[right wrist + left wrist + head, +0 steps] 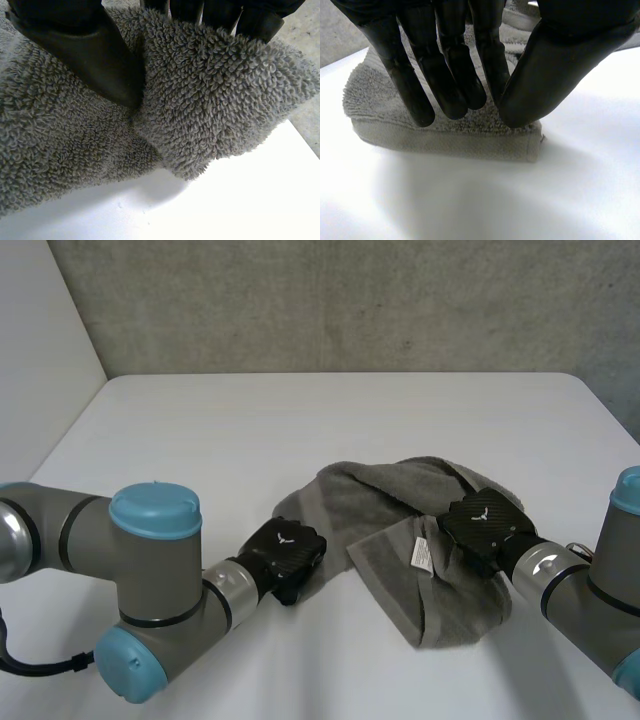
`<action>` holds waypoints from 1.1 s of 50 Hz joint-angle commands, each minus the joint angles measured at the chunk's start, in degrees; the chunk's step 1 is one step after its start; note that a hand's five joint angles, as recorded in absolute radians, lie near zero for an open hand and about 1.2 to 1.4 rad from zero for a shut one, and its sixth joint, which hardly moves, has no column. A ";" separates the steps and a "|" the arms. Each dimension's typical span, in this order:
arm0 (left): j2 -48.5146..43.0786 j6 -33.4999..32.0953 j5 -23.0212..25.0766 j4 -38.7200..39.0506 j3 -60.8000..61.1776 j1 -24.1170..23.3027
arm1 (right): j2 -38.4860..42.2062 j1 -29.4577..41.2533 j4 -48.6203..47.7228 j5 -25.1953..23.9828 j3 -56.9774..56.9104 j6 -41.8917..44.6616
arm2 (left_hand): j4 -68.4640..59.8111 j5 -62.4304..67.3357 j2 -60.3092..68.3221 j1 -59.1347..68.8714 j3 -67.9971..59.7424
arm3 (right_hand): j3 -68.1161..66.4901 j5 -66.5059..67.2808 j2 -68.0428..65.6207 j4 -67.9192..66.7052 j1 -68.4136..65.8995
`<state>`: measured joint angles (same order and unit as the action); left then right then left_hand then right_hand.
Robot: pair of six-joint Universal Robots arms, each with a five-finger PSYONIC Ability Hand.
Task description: Fold the towel.
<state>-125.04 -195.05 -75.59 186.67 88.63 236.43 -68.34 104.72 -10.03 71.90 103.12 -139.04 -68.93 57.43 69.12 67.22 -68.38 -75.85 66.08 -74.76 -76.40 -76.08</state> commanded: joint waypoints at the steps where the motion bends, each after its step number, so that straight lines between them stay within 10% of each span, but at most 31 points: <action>1: 1.11 0.11 0.00 0.01 0.22 -0.35 | 0.05 0.04 0.01 0.00 -0.02 0.00 | -3.69 5.19 3.50 5.40 -4.24 | -4.15 3.92 -5.24 -3.60 -3.92; 7: 1.55 0.11 -0.26 -0.34 0.31 -0.62 | 0.05 0.04 -0.07 0.00 -0.02 0.00 | 37.89 -36.39 -38.08 -36.18 37.34 | -4.15 3.92 -5.24 -3.60 -3.92; 13: 1.82 -0.24 -0.53 -0.43 0.49 -0.79 | 0.05 0.04 -0.07 0.00 -0.02 0.08 | 51.30 -49.80 -51.49 -49.59 50.75 | -4.15 3.92 -5.24 -3.60 -3.92; 55: -4.60 -0.77 -4.57 -0.07 -5.14 -1.06 | 0.40 0.13 -0.07 -0.09 0.24 0.26 | 50.14 -48.63 -50.33 -48.43 49.59 | -4.15 3.92 -5.24 -3.60 -3.92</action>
<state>-128.76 -195.79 -79.98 186.70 84.38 235.43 -67.94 104.85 -10.02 71.83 103.36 -138.87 -20.37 8.71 20.53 20.38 -20.28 -76.11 66.08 -74.76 -76.40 -76.08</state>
